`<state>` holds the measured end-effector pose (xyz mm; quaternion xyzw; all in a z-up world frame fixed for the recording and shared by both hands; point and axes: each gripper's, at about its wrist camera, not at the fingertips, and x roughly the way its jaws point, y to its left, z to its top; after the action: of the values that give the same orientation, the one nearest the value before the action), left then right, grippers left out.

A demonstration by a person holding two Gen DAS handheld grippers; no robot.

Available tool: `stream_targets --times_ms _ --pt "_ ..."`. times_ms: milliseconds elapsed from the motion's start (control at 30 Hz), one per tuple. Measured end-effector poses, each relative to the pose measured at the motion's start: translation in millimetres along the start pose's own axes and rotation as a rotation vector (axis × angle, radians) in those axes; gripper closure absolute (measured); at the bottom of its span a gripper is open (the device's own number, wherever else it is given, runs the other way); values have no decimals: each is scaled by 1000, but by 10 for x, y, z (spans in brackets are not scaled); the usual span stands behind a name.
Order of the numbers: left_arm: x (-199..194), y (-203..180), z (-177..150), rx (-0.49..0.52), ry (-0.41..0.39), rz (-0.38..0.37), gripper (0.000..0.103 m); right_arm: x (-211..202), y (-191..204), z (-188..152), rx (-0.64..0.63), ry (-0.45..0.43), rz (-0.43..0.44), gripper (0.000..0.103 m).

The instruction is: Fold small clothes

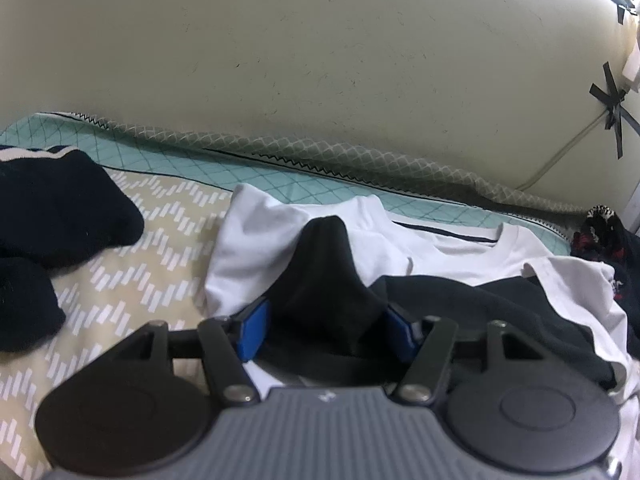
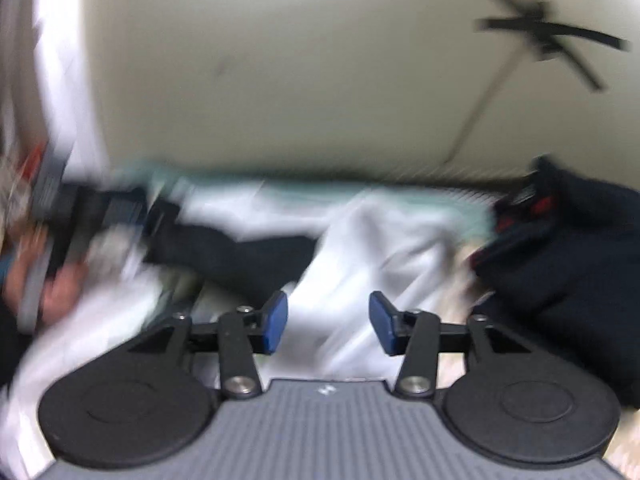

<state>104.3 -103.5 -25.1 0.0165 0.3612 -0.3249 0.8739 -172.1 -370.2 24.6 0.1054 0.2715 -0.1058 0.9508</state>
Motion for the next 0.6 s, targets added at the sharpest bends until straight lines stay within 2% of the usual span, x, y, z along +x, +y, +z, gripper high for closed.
stream_targets --times_ms 67,200,267,300,333,367,400,533,600 --pt "-30 -3 5 1 -1 -1 42 155 -215 185 62 0 -24 66" --pt "-14 21 -1 14 -6 1 41 876 -547 466 148 140 -87 71" --pt "-11 34 -1 11 -7 -1 40 1280 -741 556 195 192 -213 73" --pt "-12 50 3 5 -7 -8 40 1413 -774 588 177 194 -260 76" --pt "-7 74 9 -4 -6 -15 40 1491 -788 634 140 185 -313 71" --pt "-10 97 17 -17 -6 -24 40 1515 -772 685 110 167 -380 71" --pt "-13 121 27 -28 -6 -31 40 1481 -745 736 96 143 -401 67" --pt "-53 222 65 -96 -30 -56 38 941 -602 738 155 25 -228 63" --pt "-53 234 72 -100 -39 -32 31 622 -474 584 158 -1 -131 63"
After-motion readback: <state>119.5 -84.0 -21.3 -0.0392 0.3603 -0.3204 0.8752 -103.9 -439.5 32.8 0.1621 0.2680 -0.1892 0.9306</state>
